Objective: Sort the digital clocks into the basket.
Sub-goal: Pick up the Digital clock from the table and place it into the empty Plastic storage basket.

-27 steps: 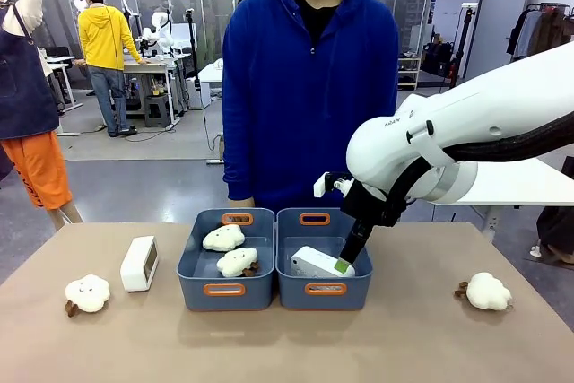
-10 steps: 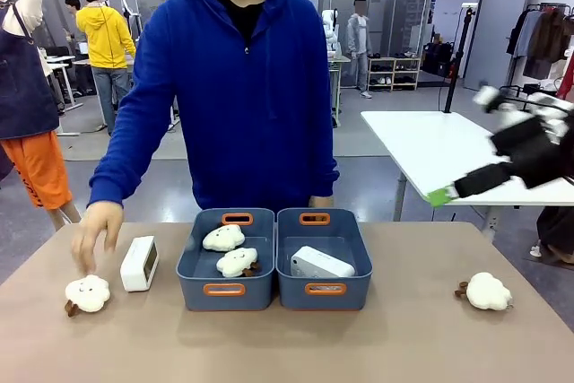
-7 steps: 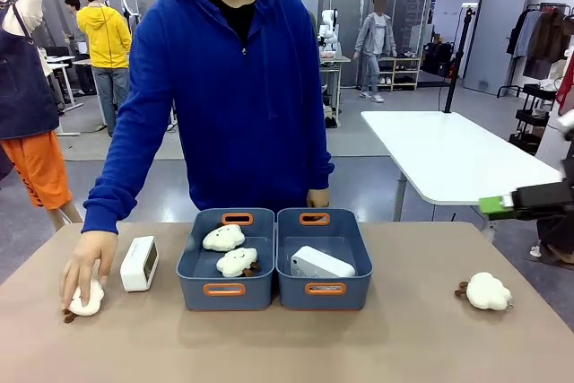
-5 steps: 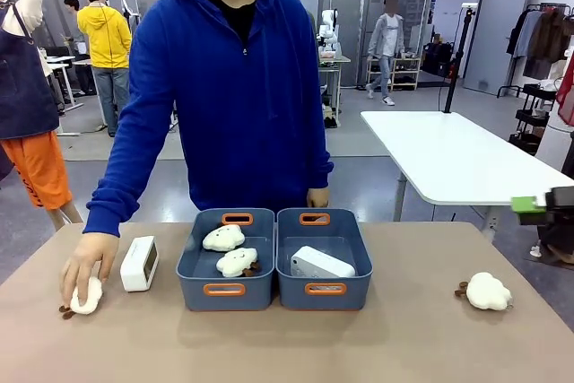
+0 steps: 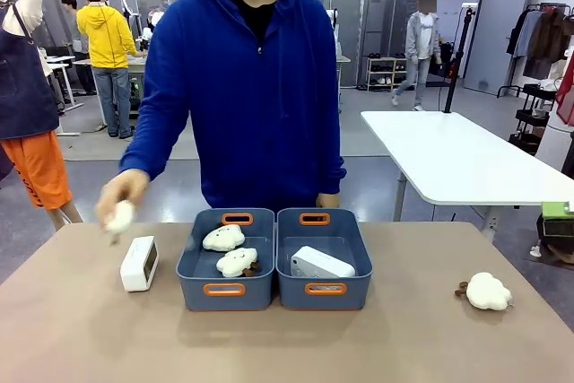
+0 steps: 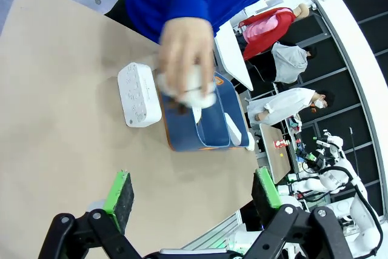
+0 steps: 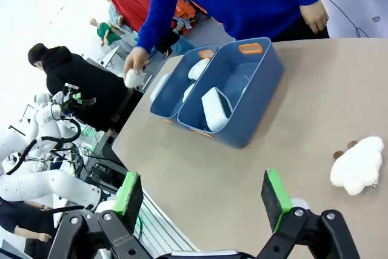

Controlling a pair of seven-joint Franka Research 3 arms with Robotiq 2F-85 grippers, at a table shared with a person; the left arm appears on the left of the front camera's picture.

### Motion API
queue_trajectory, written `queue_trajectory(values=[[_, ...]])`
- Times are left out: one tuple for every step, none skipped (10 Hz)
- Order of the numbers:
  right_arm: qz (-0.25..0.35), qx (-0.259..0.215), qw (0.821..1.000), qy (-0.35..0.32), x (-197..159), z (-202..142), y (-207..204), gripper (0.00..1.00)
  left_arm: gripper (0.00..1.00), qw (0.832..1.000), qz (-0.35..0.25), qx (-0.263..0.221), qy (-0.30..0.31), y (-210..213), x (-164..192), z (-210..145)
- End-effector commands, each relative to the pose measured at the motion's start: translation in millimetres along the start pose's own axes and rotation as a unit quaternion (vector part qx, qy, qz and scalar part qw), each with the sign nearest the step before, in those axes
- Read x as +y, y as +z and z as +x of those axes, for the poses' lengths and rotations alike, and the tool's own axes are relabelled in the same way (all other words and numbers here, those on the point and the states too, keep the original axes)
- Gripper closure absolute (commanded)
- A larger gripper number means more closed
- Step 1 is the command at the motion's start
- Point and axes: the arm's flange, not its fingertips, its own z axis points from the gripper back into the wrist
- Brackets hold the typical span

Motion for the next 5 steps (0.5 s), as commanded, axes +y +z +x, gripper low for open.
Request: queue_trajectory(values=[[-0.01,-0.004,1.0,0.004,-1,3,-2,0.0,0.0,1.0,-0.013,-0.007,-0.003,0,0,3],[-0.01,-0.004,1.0,0.004,-1,3,-2,0.0,0.0,1.0,-0.013,-0.007,-0.003,0,0,3],[-0.01,-0.004,1.0,0.004,-1,3,-2,0.0,0.0,1.0,-0.013,-0.007,-0.003,0,0,3],[-0.01,-0.004,1.0,0.004,-1,3,-2,0.0,0.0,1.0,0.0,0.0,0.0,0,0,0],[-0.01,-0.004,1.0,0.004,-1,3,-2,0.0,0.0,0.999,-0.002,0.046,-0.011,-28,-10,0]])
